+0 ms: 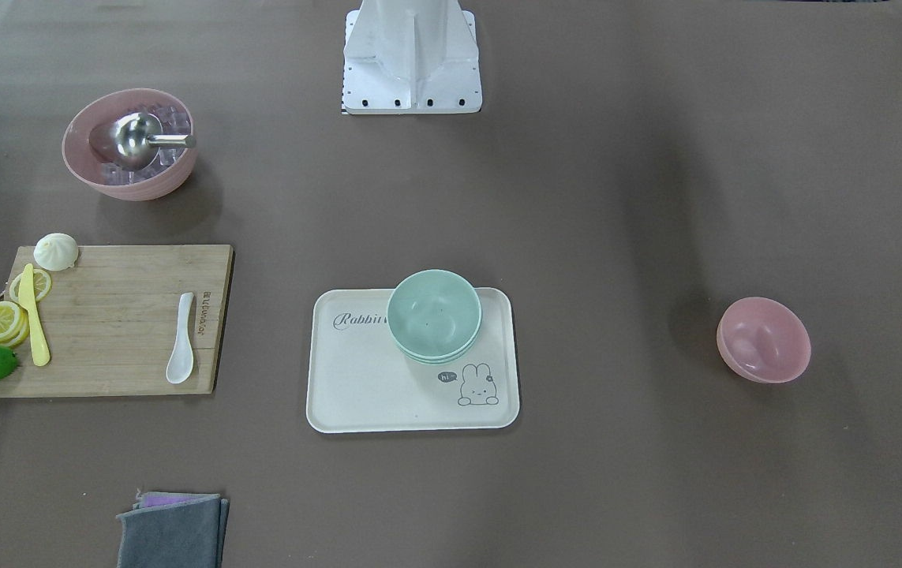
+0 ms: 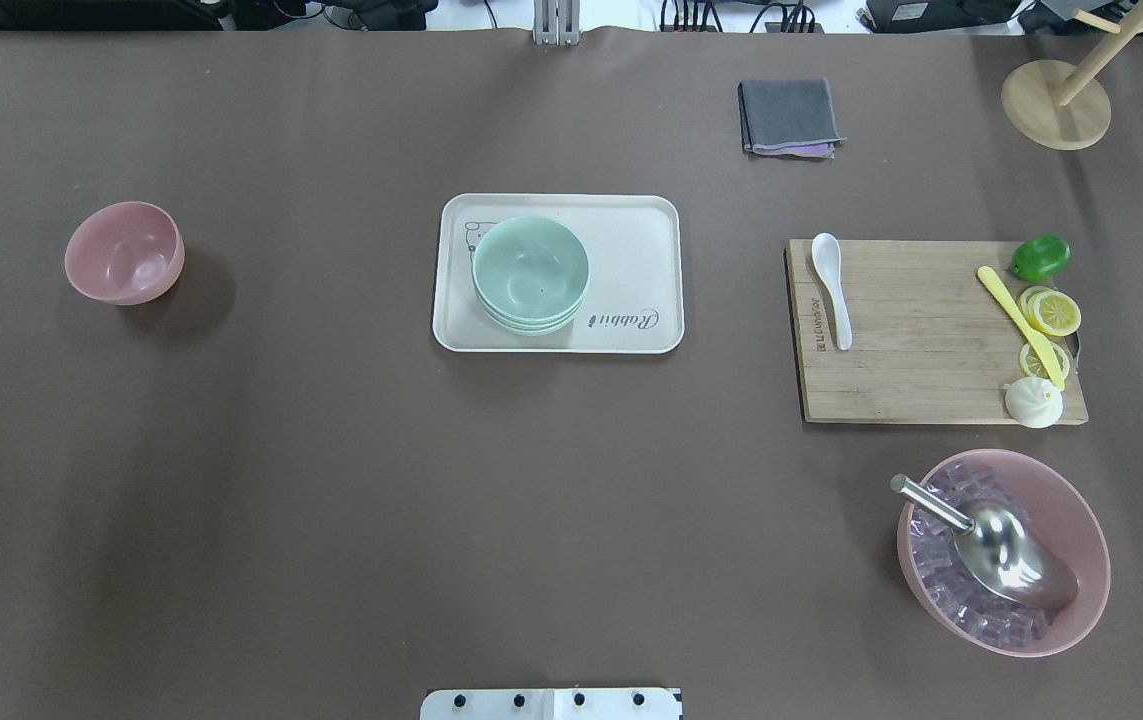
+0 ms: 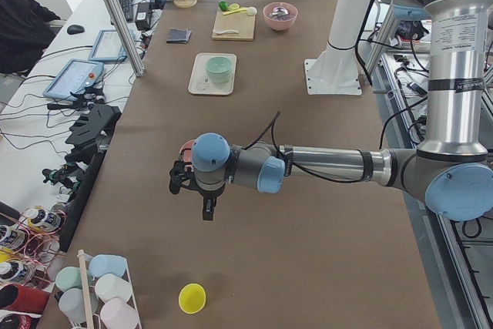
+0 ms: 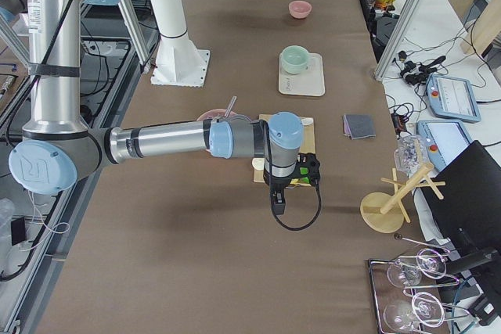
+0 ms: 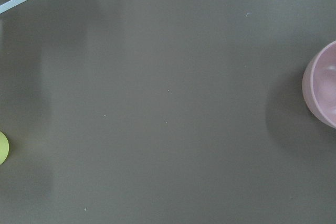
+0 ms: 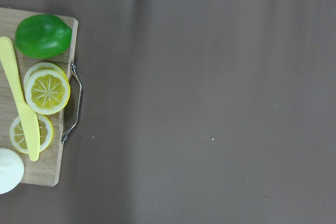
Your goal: Stack pink bowl on green and place spoon
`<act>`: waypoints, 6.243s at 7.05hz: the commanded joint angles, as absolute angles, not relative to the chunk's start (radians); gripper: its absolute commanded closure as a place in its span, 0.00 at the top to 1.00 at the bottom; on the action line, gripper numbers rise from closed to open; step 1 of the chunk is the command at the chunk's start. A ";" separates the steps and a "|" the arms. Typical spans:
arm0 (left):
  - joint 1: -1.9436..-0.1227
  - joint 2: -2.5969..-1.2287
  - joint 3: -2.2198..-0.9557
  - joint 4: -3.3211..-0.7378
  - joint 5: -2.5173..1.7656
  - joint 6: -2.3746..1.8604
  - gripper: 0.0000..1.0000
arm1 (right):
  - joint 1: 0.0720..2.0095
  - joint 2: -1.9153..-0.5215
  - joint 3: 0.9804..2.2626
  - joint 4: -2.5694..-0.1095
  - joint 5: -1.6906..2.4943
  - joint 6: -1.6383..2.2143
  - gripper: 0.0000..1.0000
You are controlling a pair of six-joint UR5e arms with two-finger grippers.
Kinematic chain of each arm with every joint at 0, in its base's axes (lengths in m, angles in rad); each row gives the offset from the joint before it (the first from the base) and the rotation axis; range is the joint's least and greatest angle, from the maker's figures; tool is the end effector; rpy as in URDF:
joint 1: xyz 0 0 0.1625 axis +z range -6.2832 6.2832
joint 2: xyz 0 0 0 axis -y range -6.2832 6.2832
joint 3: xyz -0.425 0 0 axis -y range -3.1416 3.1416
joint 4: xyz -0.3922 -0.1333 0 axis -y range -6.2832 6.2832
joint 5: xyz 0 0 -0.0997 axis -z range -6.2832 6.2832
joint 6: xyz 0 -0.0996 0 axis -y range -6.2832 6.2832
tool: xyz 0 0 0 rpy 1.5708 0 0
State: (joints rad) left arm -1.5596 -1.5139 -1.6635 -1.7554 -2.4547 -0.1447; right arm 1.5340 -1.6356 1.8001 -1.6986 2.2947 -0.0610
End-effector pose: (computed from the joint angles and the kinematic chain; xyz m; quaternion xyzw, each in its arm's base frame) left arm -0.0509 -0.4795 0.6126 0.0660 0.4316 -0.0130 0.8996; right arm 0.0503 -0.4639 0.5933 0.0214 -0.3538 -0.0522 0.9336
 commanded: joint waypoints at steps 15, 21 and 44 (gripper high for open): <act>-1.560 -1.531 -1.644 -1.758 -2.464 -0.149 0.98 | 1.534 -1.641 1.819 -1.700 2.327 -0.060 1.00; -1.559 -1.548 -1.669 -1.781 -2.465 -0.140 0.98 | 1.534 -1.635 1.818 -1.700 2.336 -0.060 1.00; -1.100 -1.812 -1.273 -2.336 -2.332 -0.756 0.00 | 1.529 -1.628 1.807 -1.698 2.338 -0.055 1.00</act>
State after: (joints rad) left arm -1.0983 -1.8100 -1.2725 -2.3419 -2.3116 -0.7547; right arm 1.5304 -1.6287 1.8073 -1.6983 2.3380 -0.0559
